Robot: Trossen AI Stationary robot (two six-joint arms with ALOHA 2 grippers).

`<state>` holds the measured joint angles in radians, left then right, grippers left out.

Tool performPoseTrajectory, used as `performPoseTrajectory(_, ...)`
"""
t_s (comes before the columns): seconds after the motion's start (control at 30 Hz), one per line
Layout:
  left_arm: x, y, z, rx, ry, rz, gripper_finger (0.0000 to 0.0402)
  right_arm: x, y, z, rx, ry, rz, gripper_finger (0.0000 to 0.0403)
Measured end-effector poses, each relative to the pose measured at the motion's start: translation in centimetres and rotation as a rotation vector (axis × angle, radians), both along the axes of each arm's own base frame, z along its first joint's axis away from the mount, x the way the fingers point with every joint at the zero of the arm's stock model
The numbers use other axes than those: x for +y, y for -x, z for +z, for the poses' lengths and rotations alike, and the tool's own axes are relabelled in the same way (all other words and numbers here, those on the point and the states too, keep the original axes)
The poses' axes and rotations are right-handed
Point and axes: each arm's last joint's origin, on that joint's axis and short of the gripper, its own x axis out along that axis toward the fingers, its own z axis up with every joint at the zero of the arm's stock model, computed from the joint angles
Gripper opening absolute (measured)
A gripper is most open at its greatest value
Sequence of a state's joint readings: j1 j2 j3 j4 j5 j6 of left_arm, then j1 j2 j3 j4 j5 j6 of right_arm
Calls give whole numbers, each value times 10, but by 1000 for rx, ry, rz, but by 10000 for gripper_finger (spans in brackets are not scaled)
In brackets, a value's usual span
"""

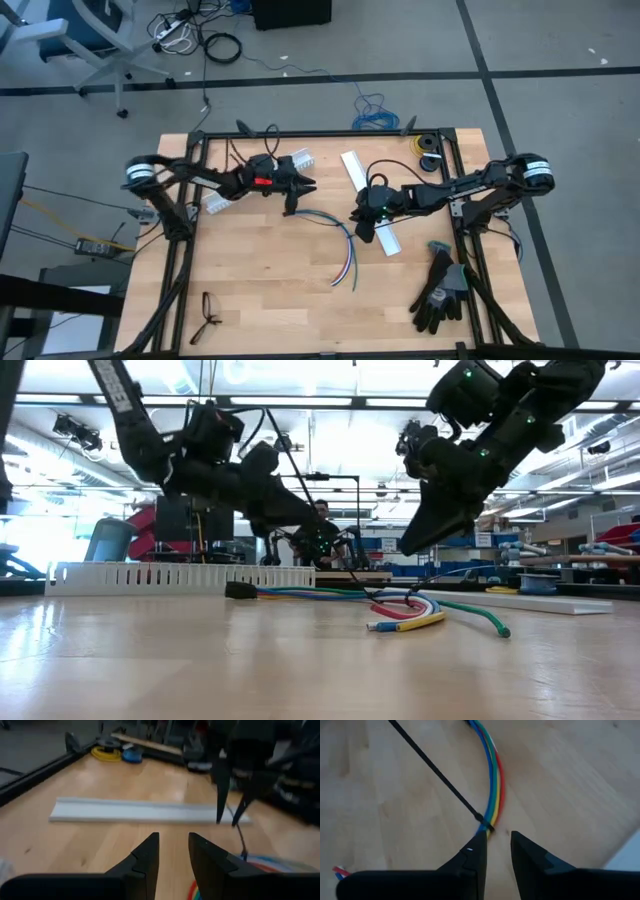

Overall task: Ziptie cables
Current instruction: Put the ziptied cables into the white cable duct

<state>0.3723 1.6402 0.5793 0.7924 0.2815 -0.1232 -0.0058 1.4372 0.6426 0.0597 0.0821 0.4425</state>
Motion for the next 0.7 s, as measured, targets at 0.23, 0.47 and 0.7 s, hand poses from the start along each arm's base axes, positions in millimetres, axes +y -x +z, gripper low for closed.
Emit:
performPoseTrajectory(0.23, -14, 7, -9, 195, -89, -97, 114, 5, 5, -5, 63, -47, -34, 75)
performPoseTrajectory(0.47, -23, 5, -12, 242, -172, -168, 115, 13, 9, -8, 105, -72, -118, 75)
performPoseTrajectory(0.7, -26, -9, 1, 517, -219, -216, 116, 28, 10, -8, 88, -72, -182, 75)
